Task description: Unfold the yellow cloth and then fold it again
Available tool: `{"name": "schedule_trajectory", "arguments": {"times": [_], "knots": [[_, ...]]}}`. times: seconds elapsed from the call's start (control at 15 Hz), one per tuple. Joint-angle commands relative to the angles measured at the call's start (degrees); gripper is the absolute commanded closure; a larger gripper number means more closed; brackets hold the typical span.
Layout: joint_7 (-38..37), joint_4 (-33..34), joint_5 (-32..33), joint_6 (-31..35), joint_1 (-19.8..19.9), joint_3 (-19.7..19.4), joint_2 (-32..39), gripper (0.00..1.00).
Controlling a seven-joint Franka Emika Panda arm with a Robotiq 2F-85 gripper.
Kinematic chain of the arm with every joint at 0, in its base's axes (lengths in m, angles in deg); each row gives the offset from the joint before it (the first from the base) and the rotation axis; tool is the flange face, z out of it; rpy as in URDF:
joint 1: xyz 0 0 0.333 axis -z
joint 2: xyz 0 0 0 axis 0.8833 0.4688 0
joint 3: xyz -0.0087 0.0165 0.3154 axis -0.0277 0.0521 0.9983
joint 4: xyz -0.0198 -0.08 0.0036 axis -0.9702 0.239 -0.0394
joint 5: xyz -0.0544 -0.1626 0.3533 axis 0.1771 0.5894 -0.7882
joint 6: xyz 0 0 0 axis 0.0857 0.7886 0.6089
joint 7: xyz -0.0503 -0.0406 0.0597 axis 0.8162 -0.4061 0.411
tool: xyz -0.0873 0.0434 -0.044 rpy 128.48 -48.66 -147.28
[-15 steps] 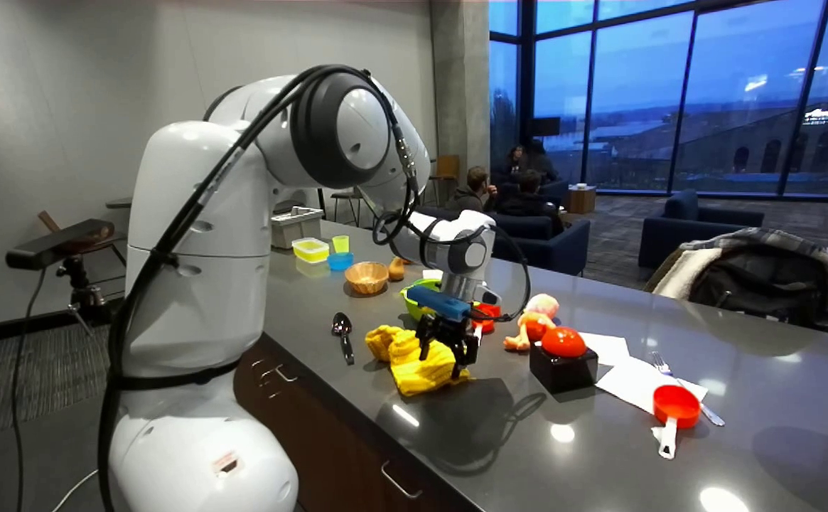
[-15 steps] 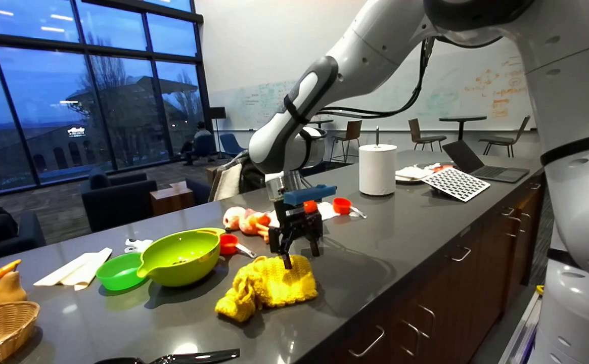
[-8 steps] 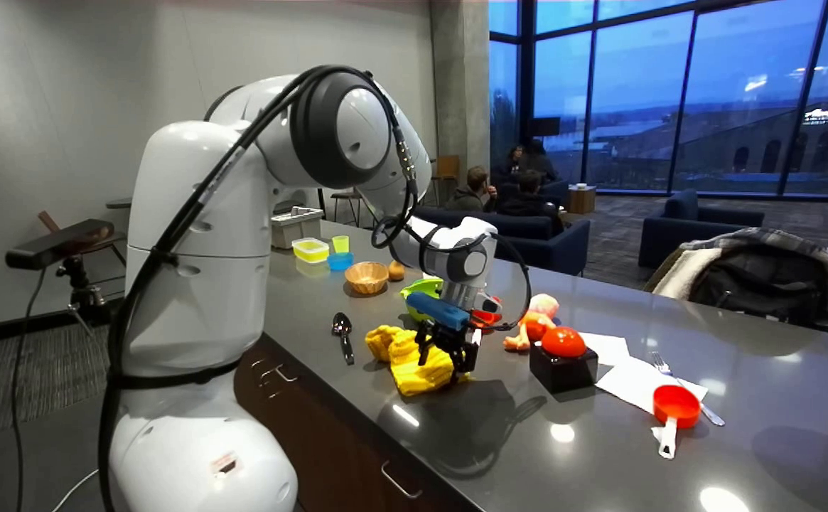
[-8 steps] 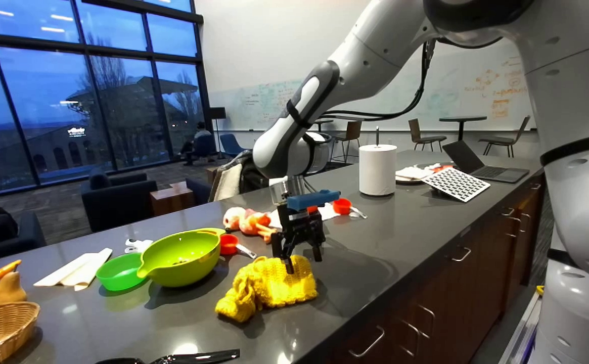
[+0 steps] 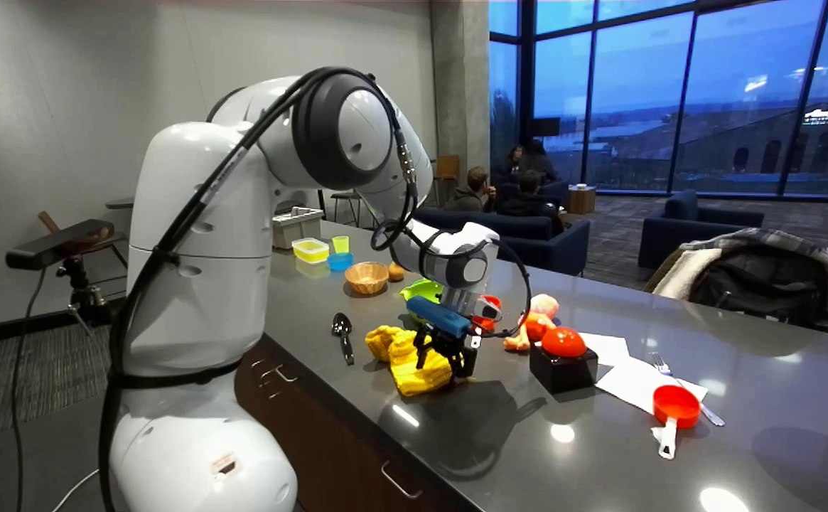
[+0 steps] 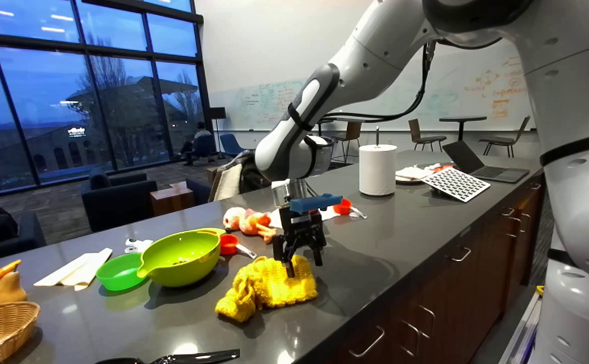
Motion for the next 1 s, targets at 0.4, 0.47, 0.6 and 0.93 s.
{"name": "schedule_trajectory", "arguments": {"times": [0.4,0.47,0.6,0.93], "knots": [[3.0,-1.8,-1.6,1.2,0.9,0.3,-0.9,0.65],[3.2,-1.8,-1.6,1.1,0.9,0.3,-0.9,0.72],[3.4,-1.8,-1.6,1.1,0.9,0.4,-1.1,0.87],[2.7,-1.6,0.7,-0.7,0.2,0.2,-2.9,1.00]]}}
